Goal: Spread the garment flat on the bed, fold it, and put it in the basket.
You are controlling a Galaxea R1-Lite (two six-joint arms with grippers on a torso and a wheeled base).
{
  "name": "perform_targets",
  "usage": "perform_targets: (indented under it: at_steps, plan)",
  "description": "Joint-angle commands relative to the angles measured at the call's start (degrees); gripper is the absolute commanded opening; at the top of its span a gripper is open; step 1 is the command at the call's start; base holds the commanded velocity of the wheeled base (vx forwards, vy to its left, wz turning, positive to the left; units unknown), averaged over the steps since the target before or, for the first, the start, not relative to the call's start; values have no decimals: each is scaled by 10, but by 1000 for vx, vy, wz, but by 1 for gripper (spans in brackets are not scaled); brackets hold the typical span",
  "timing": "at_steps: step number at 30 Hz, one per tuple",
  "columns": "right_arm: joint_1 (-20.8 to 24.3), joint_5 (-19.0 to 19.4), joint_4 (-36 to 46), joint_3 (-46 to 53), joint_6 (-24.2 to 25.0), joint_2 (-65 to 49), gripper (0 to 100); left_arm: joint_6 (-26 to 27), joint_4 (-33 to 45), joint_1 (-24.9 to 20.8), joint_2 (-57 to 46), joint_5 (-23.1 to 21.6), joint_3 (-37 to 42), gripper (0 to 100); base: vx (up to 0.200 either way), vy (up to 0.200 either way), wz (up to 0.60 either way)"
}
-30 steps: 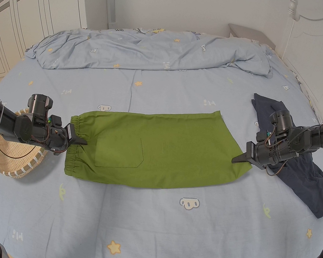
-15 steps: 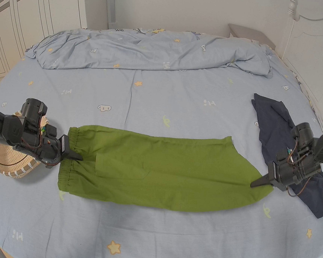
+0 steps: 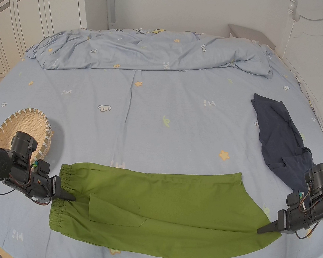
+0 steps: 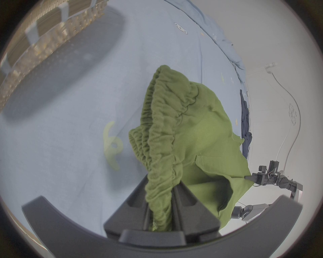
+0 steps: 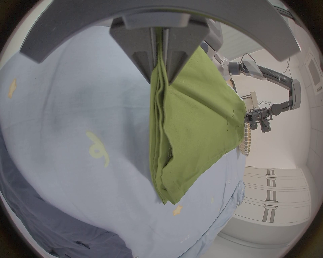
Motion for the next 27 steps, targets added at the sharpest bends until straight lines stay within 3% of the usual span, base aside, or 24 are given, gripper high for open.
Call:
perform_targets:
  at_steps: [1,8,9,20,27]
  plan:
    - [9,0,-16,40,1,-26,0,5,-14,-3,-18,0,32,0,0,0,0]
    - [16,0,-61,69,1,-5,0,5,-20,-15,-19,0,36,0,0,0,0]
    - [16,0,-61,69,1,-4,100,5,-20,-16,-20,0,36,0,0,0,0]
    - [-2,1,-74,49,1,-7,100,5,-17,-22,-57,1,44,0,0,0,0]
    - [9,1,-76,-100,59,-11,100,7,-13,0,-95,2,38,0,0,0,0]
